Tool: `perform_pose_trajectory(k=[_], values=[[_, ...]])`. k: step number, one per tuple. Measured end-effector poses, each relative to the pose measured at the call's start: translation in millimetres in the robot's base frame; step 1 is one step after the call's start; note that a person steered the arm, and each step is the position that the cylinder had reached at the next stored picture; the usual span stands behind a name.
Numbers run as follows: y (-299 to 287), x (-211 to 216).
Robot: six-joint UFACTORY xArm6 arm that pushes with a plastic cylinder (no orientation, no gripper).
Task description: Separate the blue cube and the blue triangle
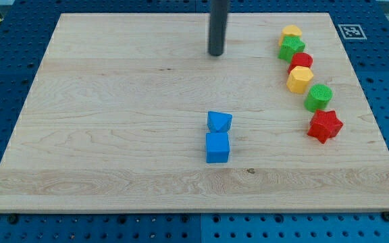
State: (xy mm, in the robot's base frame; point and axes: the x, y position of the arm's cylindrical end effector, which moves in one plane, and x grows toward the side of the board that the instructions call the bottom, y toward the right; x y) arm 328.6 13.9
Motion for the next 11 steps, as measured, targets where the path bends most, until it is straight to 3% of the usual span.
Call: perform_pose_trajectory(k=[2, 3, 4, 8, 11], values=[[-77, 72], [-77, 109], [-77, 110], [-42, 201], [10, 207]])
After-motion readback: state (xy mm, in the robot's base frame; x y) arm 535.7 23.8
